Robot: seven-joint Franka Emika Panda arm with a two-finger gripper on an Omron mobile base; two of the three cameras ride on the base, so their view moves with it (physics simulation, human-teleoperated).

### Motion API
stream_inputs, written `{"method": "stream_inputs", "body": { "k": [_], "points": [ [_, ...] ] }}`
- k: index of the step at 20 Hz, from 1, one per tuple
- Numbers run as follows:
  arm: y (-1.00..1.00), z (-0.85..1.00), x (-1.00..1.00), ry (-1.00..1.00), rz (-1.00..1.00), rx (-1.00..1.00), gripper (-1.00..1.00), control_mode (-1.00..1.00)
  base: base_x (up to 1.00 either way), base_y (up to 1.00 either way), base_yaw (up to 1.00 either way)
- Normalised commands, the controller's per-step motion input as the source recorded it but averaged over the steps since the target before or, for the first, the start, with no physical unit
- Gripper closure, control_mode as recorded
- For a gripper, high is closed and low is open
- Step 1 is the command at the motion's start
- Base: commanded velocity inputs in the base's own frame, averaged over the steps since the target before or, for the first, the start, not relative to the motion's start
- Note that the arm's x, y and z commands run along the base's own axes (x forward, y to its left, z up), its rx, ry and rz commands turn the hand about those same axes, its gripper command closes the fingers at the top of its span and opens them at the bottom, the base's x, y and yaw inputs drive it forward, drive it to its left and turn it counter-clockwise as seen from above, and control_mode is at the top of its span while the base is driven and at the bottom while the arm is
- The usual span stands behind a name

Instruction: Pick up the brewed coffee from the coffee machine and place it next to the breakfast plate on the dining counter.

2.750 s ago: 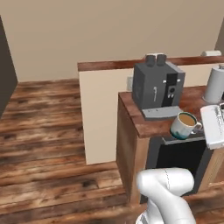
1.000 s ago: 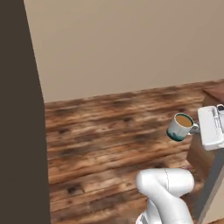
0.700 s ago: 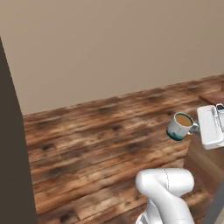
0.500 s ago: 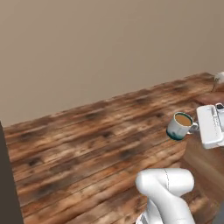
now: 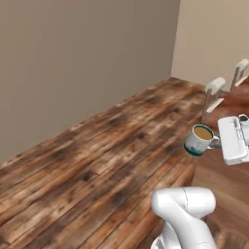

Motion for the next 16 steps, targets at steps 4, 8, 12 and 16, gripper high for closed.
{"method": "stream_inputs", "body": {
  "k": [4,8,12,16],
  "points": [
    [0.0,0.0,0.0,0.0,0.0,0.0,1.0,1.0,1.0,0.24,-0.55],
    [0.0,0.0,0.0,0.0,0.0,0.0,1.0,1.0,1.0,0.4,-0.55],
    [0.0,0.0,0.0,0.0,0.0,0.0,1.0,1.0,1.0,0.6,-0.56],
    [0.0,0.0,0.0,0.0,0.0,0.0,1.0,1.0,1.0,0.78,-0.6]
  ]
}}
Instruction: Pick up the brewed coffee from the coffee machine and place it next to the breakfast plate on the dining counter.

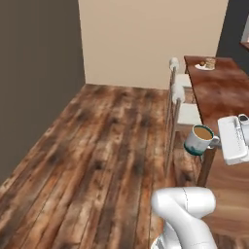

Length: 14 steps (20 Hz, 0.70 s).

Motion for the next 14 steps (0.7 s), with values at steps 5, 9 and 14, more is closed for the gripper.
{"method": "stream_inputs", "body": {
  "k": [5,9,14],
  "points": [
    [0.0,0.0,0.0,0.0,0.0,0.0,1.0,1.0,0.95,0.87,-0.63],
    [0.0,0.0,0.0,0.0,0.0,0.0,1.0,1.0,0.92,0.87,-0.64],
    [0.0,0.0,0.0,0.0,0.0,0.0,1.0,1.0,0.92,0.82,-0.64]
  ]
}}
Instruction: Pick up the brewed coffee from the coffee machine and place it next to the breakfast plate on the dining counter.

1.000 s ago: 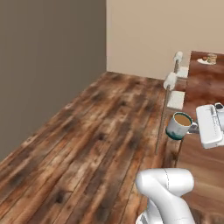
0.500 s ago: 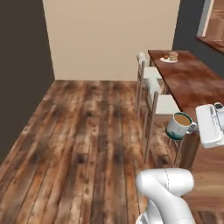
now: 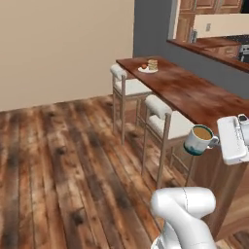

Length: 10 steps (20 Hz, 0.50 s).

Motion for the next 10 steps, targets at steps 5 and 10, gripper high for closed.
{"method": "stream_inputs", "body": {
  "k": [5,10],
  "points": [
    [0.0,0.0,0.0,0.0,0.0,0.0,1.0,1.0,0.94,0.8,-0.63],
    [0.0,0.0,0.0,0.0,0.0,0.0,1.0,1.0,0.96,0.79,-0.62]
  ]
}}
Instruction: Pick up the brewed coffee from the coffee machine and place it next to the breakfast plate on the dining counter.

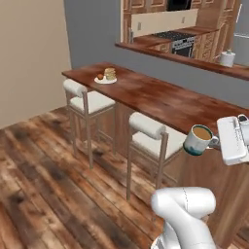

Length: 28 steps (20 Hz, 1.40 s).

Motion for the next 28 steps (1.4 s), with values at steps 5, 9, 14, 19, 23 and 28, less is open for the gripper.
{"method": "stream_inputs", "body": {
  "k": [5,9,14,19,23,28],
  "points": [
    [0.0,0.0,0.0,0.0,0.0,0.0,1.0,1.0,0.96,0.9,-0.61],
    [0.0,0.0,0.0,0.0,0.0,0.0,1.0,1.0,0.53,1.0,-0.48],
    [0.0,0.0,0.0,0.0,0.0,0.0,1.0,1.0,0.2,1.0,-0.4],
    [0.0,0.0,0.0,0.0,0.0,0.0,1.0,1.0,0.23,1.0,-0.4],
    [0.0,0.0,0.0,0.0,0.0,0.0,1.0,1.0,0.48,1.0,-0.41],
    [0.0,0.0,0.0,0.0,0.0,0.0,1.0,1.0,0.63,1.0,-0.39]
  ]
}}
